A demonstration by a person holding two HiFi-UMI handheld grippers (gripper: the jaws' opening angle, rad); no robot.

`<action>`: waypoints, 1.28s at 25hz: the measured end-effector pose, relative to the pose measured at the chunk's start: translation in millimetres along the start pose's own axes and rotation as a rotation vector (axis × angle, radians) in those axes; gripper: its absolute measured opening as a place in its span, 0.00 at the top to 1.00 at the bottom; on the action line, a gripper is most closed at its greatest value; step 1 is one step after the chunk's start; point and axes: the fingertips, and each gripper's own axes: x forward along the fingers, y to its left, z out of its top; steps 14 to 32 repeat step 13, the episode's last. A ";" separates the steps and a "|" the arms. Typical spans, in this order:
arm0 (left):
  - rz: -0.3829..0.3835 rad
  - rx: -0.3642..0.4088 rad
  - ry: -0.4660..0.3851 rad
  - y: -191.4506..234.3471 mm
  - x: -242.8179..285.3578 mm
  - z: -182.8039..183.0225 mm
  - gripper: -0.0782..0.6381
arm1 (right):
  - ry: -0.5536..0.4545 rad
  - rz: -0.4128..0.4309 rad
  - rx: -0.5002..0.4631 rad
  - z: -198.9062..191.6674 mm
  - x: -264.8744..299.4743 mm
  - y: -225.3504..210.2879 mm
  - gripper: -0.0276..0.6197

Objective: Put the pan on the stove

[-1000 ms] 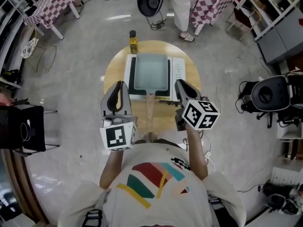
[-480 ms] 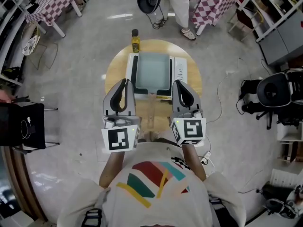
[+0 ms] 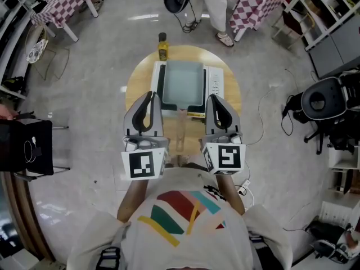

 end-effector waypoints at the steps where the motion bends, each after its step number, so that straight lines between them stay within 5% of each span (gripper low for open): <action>1: 0.003 -0.002 -0.007 0.7 0.5 1.6 0.87 | 0.000 -0.001 0.003 0.2 -0.4 -0.3 0.96; 32: 0.018 -0.009 -0.044 6.3 1.7 11.4 0.87 | -0.009 -0.005 0.023 3.5 -1.8 -3.2 0.96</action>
